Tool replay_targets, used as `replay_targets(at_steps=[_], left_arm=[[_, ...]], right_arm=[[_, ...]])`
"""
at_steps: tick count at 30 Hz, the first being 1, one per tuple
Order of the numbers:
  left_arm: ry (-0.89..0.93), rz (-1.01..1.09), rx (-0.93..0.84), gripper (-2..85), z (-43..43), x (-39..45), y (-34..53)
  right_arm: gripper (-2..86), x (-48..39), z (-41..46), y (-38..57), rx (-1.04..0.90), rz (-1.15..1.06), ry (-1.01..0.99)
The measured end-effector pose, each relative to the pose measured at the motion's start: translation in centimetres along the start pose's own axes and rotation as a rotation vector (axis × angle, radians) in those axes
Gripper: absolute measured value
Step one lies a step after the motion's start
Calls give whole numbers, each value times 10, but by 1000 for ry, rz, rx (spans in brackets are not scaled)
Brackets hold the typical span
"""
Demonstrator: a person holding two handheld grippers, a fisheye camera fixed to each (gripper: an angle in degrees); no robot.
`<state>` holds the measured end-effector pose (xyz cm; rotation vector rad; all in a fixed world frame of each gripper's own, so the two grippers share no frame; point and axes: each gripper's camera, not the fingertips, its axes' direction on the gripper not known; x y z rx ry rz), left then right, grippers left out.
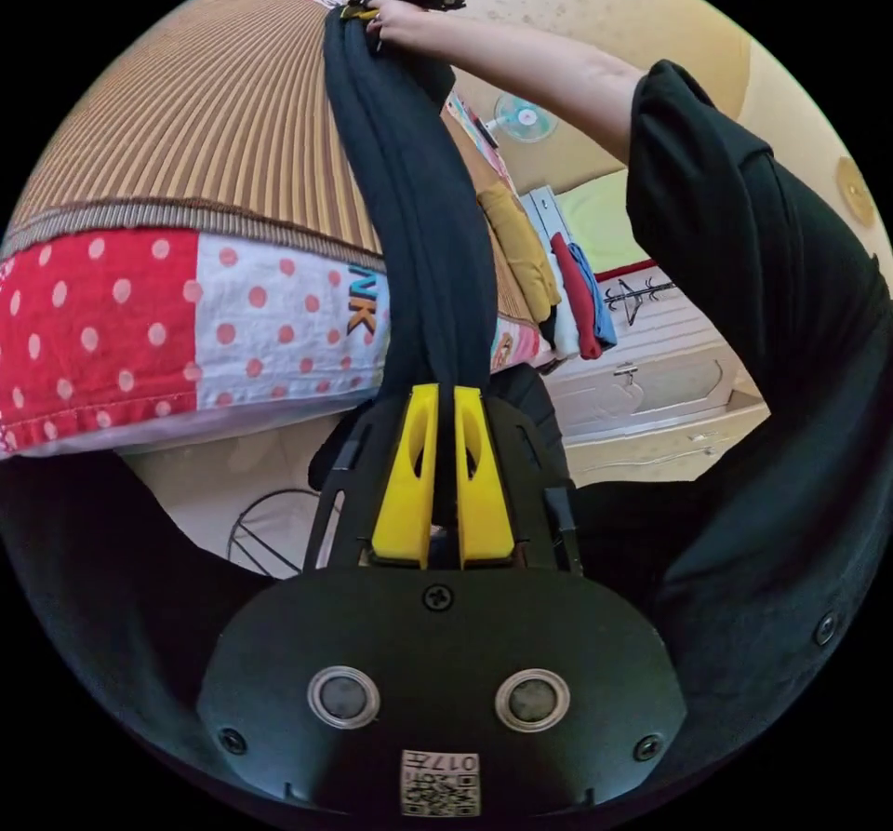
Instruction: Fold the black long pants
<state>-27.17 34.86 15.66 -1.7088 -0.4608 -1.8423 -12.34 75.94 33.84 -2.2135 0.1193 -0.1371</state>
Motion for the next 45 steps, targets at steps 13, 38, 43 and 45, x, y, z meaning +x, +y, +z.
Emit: replay_targets(at_steps=[13, 38, 43, 45], left_arm=[[-37, 90, -157, 37, 21, 12, -3], [23, 181, -217, 81, 61, 27, 7], [-21, 121, -162, 82, 66, 16, 9], [-48, 113, -130, 82, 65, 14, 11]], right_arm=[[42, 60, -52, 49, 27, 13, -353], [22, 123, -191, 267, 98, -85, -389], [16, 157, -206, 300, 20, 0, -495], [13, 183, -230, 330, 74, 77, -703]])
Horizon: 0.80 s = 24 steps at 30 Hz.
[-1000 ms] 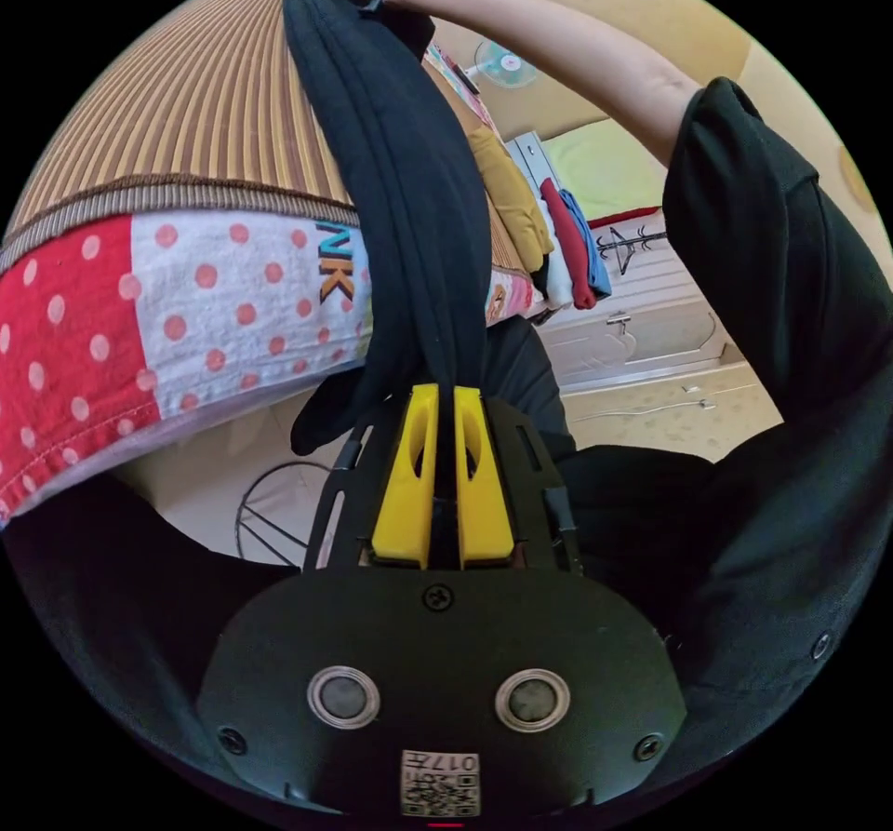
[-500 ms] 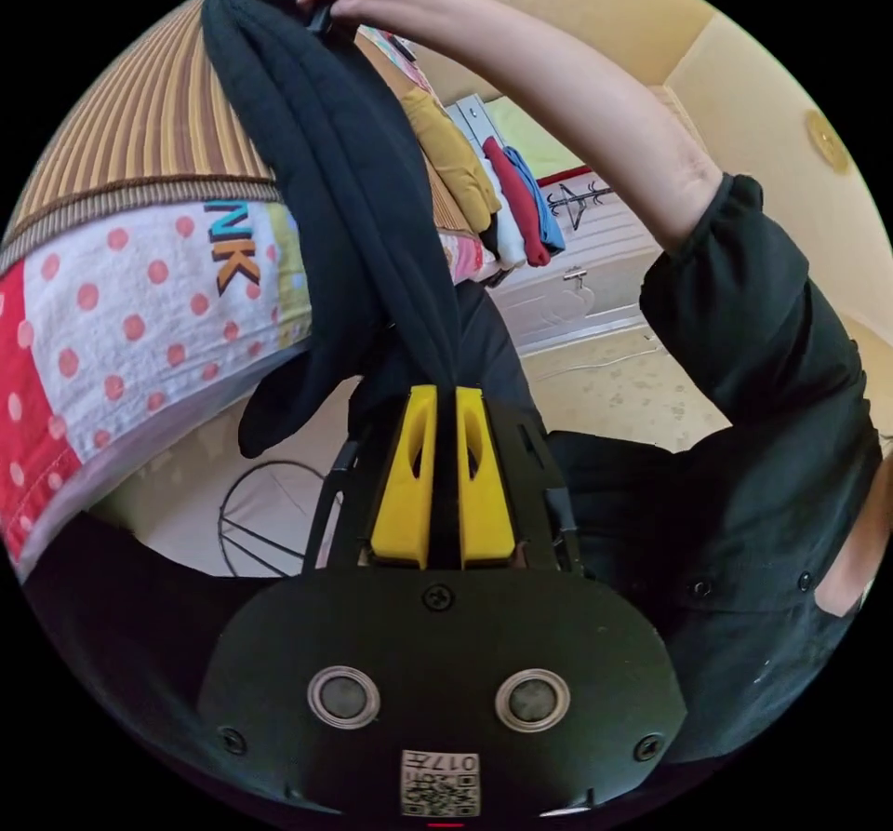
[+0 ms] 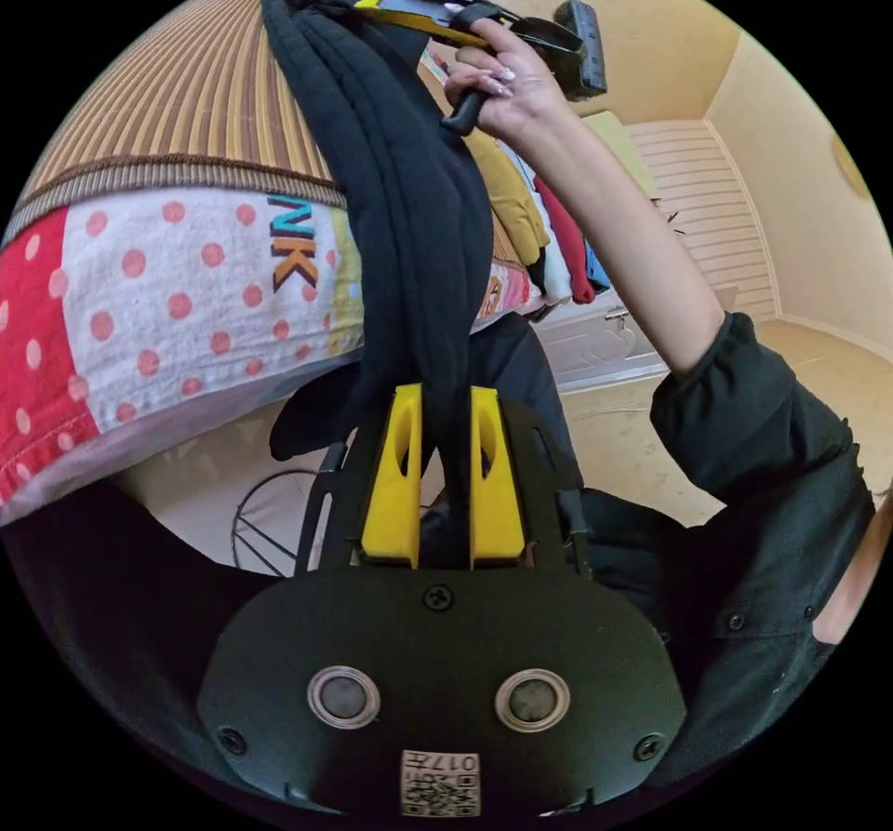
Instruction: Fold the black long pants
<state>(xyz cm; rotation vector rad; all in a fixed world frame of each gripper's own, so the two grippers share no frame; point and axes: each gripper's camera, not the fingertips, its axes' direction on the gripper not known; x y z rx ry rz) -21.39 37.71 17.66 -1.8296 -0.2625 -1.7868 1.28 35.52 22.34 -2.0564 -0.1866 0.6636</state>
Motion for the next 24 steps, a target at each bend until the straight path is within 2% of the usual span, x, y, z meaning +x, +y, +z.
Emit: replay_targets(at_steps=[1, 3, 8, 16, 20, 24], left_arm=[[-20, -3, 23, 82, -1, 0, 2], [-45, -2, 68, 82, -5, 1, 5], [-90, 3, 211, 80, -11, 7, 12], [-230, 36, 207, 75, 21, 22, 9], [-267, 51, 227, 73, 29, 30, 11], [-246, 41, 215, 53, 32, 29, 7]], right_arm=[[12, 0, -17, 19, 30, -7, -67], [13, 1, -39, 51, 57, 4, -72], [27, 12, -91, 146, 93, 107, 114], [84, 15, -150, 270, 290, 287, 97], [89, 8, -153, 284, 323, 238, 102], [43, -5, -168, 270, 274, 96, 22]])
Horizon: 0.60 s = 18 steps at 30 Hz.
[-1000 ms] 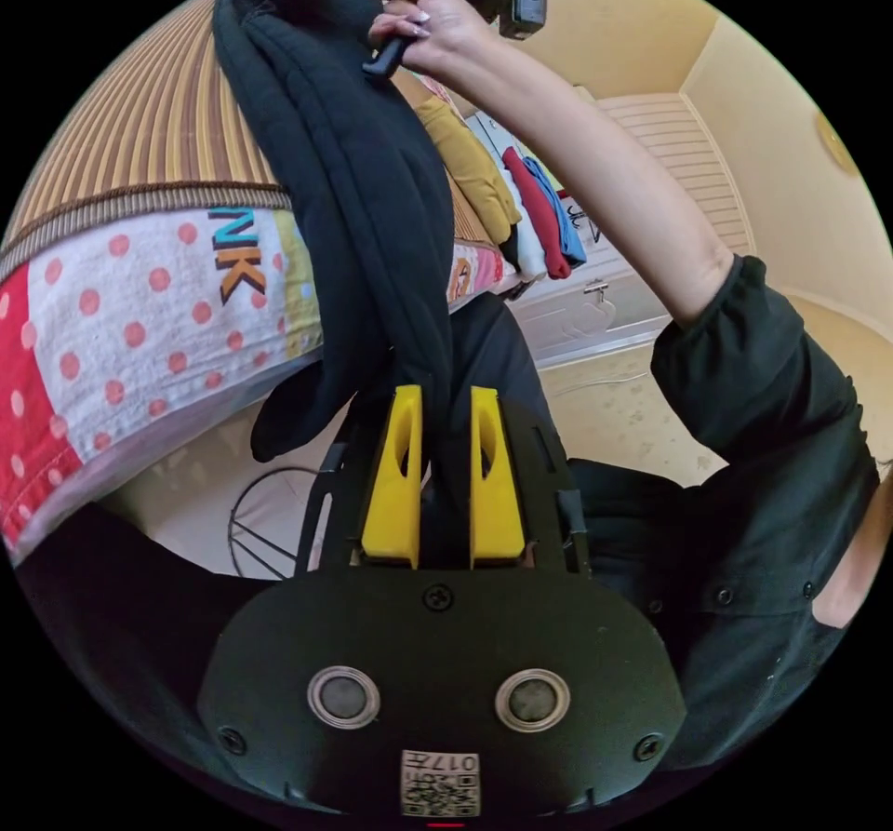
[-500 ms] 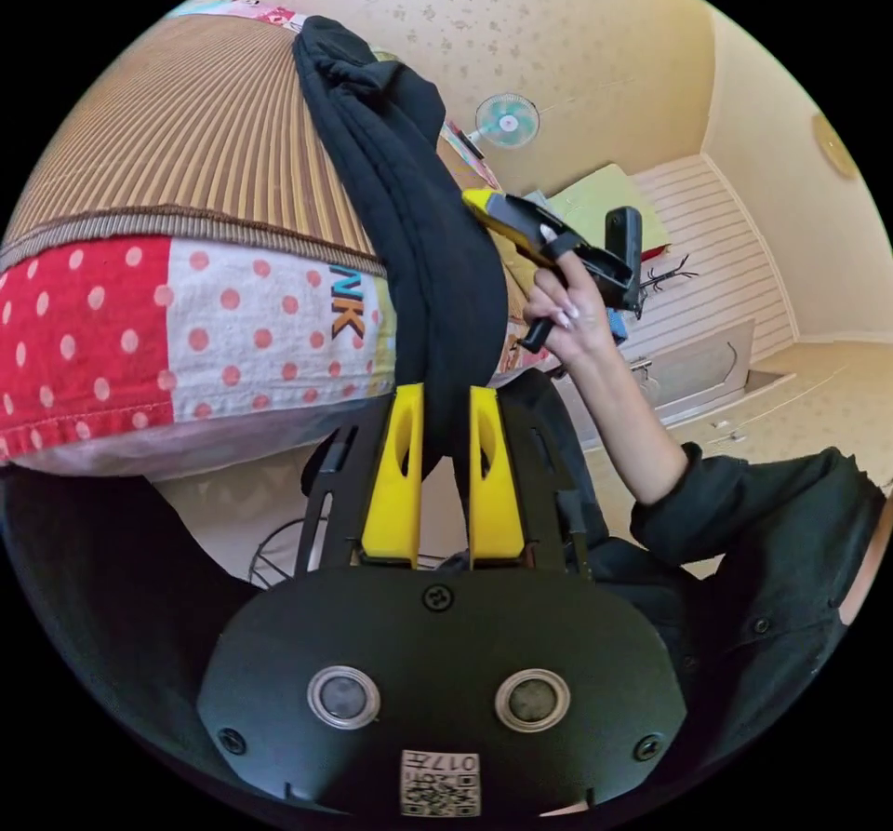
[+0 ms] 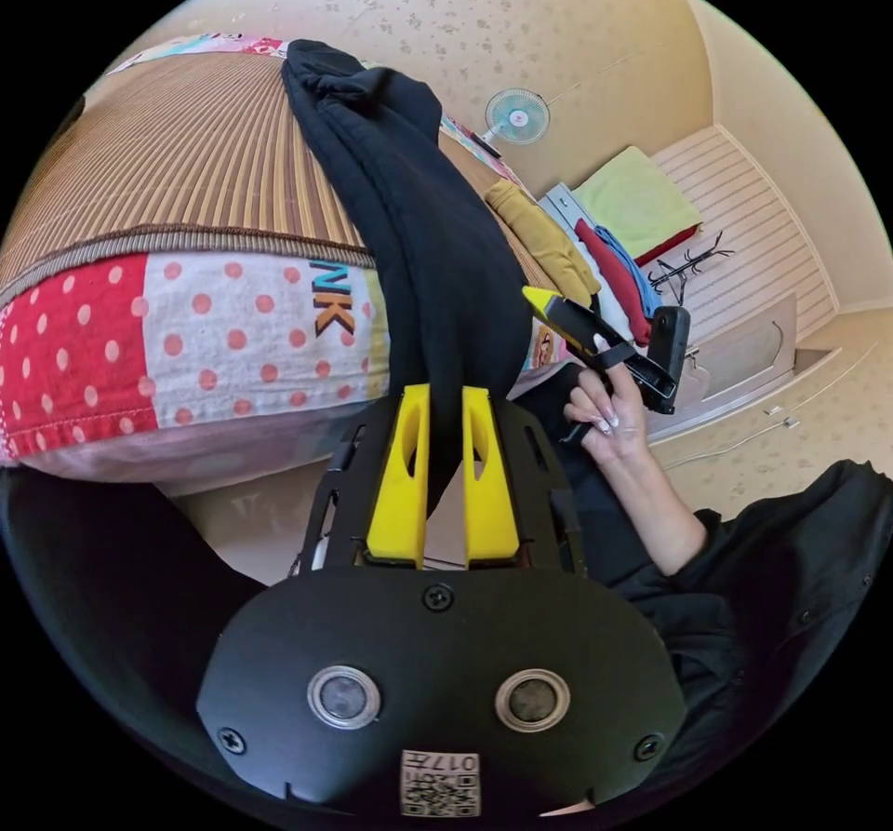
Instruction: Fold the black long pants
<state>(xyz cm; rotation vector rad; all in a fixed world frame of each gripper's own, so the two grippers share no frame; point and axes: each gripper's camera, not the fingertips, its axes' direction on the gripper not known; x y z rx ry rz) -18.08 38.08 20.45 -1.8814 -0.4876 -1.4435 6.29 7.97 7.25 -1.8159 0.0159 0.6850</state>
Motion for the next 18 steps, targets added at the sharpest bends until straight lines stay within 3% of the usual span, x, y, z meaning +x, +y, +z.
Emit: replay_targets(at_steps=[3, 5, 7, 9, 10, 11, 13, 18], left_arm=[[161, 46, 0, 40, -13, 9, -6], [354, 194, 13, 35, -31, 28, -7], [414, 282, 3, 32, -39, 40, -6], [321, 282, -66, 31, -35, 42, -8], [177, 224, -157, 33, -23, 37, -10], [23, 143, -254, 35, -7, 29, -11], [-85, 74, -363, 39, 19, 21, -10], [-63, -9, -362, 46, 36, 16, -15]], right_arm=[[29, -13, -26, -2, 90, -82, -78], [25, -11, -48, 0, 167, -90, -189], [21, -7, -65, 1, 203, -139, -297], [20, -12, -57, -8, 92, -194, -274], [19, -14, -49, -12, 28, -196, -250], [18, -16, -29, -21, -122, -180, -179], [18, -32, 5, -23, -297, -224, -23], [20, -50, 9, -25, -266, -277, 104]])
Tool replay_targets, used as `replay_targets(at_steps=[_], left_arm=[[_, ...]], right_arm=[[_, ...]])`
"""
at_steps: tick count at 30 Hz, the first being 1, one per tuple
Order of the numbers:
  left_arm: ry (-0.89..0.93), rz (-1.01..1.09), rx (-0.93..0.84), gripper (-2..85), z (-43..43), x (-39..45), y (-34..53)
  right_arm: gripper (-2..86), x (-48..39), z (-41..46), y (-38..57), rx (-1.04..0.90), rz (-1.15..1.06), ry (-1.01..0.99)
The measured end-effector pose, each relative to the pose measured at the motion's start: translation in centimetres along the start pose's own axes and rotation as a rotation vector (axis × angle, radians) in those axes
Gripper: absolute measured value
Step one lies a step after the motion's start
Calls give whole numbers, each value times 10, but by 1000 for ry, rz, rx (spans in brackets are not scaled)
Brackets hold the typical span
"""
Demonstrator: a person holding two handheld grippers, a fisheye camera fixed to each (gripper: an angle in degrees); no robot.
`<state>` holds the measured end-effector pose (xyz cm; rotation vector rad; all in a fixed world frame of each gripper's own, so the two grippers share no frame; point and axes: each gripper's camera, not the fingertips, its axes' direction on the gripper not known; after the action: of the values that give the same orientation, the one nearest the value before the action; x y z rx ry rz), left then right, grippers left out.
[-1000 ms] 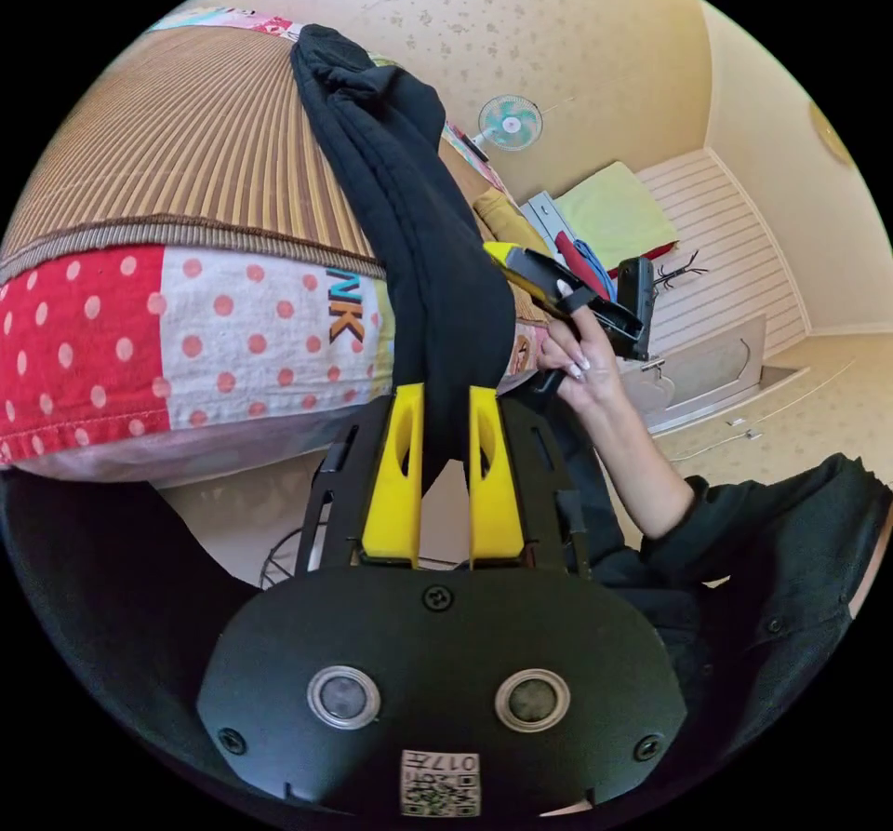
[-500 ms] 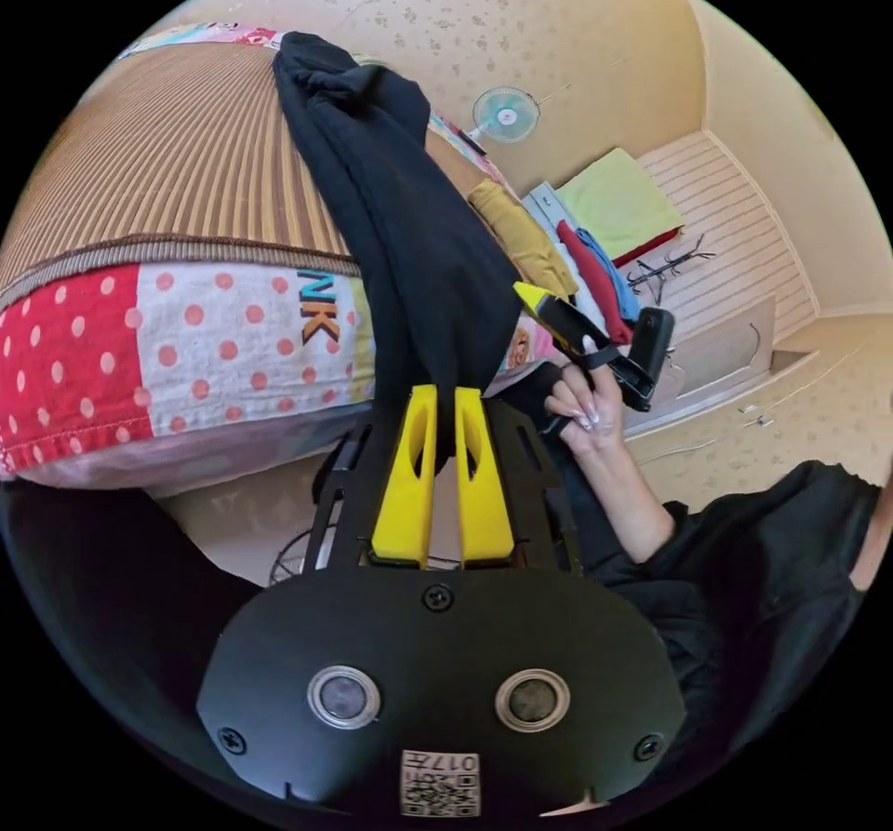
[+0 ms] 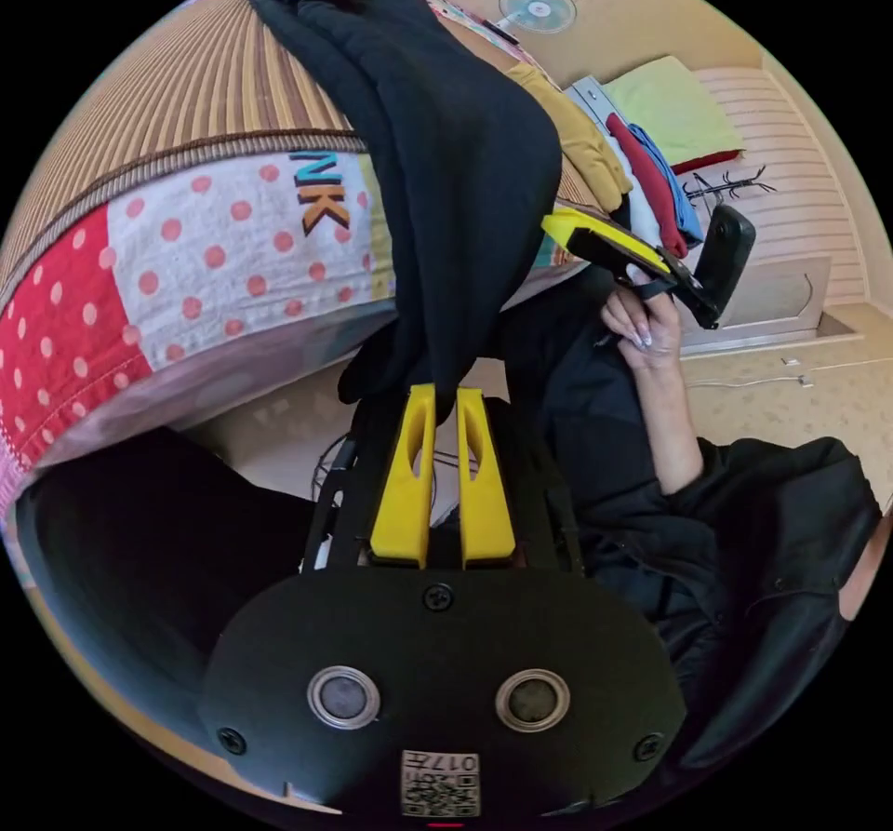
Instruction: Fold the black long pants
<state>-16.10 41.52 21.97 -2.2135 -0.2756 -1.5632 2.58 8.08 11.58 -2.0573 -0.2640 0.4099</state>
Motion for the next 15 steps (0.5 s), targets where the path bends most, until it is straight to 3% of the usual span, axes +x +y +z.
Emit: replay_targets(at_steps=[3, 7, 10, 12, 15], left_arm=[[27, -9, 99, 53, -14, -2, 3], [116, -47, 366, 65, -42, -9, 17], [141, -51, 504, 65, -50, -9, 23], [128, -45, 524, 65, -47, -7, 21], [127, -59, 413, 65, -26, -9, 3]], right_arm=[[21, 14, -15, 1, 111, 60, -24], [16, 55, -43, 16, 337, 261, -116], [20, 80, -37, 19, 354, 343, -256], [22, 89, -23, 13, 307, 364, -313], [27, 83, -4, -7, 208, 317, -310]])
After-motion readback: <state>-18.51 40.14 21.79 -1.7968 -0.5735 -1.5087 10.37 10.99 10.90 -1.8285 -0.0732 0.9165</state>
